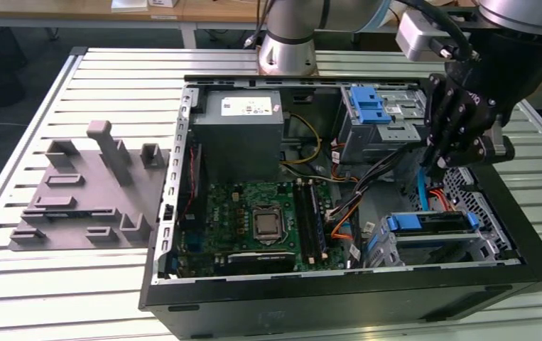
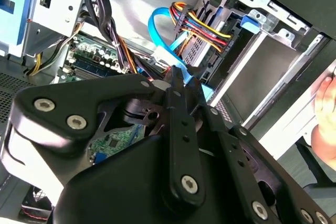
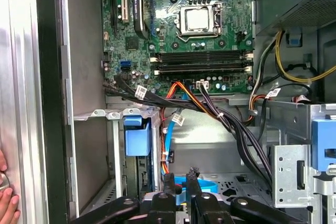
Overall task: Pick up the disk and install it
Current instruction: 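Insert the second disk wire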
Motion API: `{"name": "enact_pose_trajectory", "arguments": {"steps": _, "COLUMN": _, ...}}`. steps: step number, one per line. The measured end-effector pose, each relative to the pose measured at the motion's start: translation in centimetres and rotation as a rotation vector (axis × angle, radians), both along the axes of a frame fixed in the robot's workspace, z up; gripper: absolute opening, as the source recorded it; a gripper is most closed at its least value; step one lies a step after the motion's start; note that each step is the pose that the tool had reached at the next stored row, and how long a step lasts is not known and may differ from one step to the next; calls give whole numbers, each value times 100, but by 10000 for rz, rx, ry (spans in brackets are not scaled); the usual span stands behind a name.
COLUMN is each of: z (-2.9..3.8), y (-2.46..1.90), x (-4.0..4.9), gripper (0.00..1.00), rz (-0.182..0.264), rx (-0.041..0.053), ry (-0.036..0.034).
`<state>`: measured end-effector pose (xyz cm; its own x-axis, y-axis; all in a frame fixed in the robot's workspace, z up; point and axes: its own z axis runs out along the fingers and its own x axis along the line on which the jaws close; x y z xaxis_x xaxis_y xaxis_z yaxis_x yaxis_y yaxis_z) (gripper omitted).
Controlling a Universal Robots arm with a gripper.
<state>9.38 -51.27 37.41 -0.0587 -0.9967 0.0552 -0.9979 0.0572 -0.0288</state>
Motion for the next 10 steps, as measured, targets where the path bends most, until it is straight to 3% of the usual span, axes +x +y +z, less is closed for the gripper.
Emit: {"name": "enact_pose_trajectory", "arguments": {"steps": 10, "z": -40, "y": 0, "x": 1, "gripper": 23, "rz": -14, "rx": -318, "ry": -20}}
